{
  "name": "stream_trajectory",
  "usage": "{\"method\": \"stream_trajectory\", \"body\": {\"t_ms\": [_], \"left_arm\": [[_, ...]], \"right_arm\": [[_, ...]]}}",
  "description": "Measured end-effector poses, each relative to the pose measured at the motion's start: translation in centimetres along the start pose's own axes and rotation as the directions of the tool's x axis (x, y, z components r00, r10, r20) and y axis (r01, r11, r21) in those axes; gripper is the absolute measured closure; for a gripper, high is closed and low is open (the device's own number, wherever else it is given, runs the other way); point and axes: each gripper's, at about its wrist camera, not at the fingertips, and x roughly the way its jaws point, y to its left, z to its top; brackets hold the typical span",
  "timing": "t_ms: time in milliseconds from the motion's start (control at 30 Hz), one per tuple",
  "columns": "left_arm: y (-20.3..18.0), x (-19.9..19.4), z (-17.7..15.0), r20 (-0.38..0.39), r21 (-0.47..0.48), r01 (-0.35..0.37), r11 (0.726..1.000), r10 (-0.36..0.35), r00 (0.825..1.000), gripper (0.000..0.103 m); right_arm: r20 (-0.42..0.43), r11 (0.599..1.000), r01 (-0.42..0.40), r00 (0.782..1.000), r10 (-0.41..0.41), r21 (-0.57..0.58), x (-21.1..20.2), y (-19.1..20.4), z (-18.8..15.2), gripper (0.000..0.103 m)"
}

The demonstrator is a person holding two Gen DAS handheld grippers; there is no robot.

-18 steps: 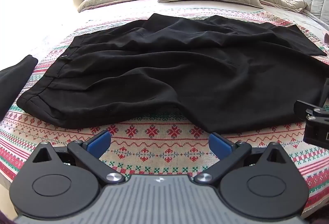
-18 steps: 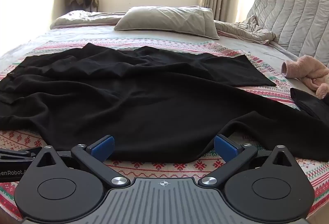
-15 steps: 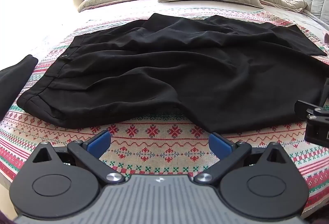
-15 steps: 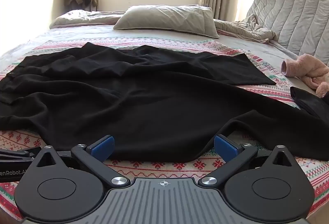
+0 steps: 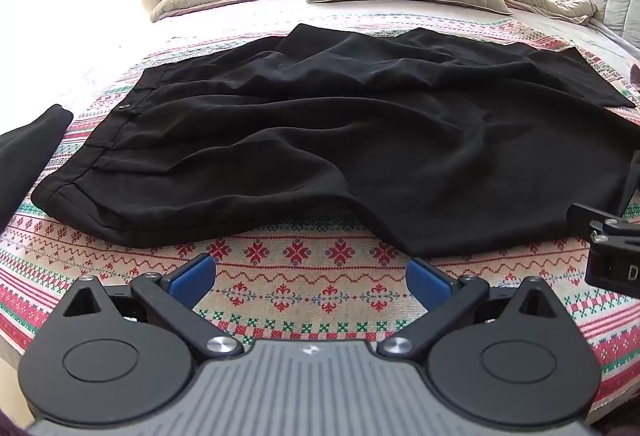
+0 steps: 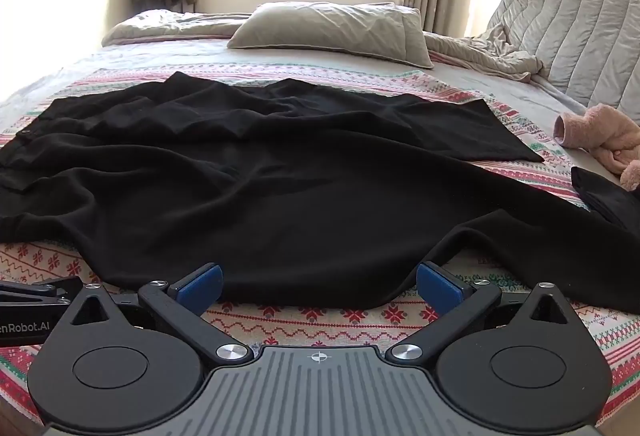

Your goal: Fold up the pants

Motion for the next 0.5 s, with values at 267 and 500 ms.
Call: {"method": "stream_trajectory", "body": {"t_ms": [267, 500], "left_arm": [[-0.06, 0.43, -0.09, -0.011, 0.002, 0.012, 1.000, -0.012, 1.000, 0.000], [-0.04, 0.81, -0.11, -0.014, 0.001, 0.015, 1.000, -0.015, 1.000, 0.000]], "right_arm": [[0.002, 1.000, -0.003, 1.000, 0.003, 0.004, -0.08, -0.15, 0.13, 0.000], [0.001, 1.000, -0.007, 1.000, 0.007, 0.007, -0.10, -0.19, 0.17, 0.000]]}}
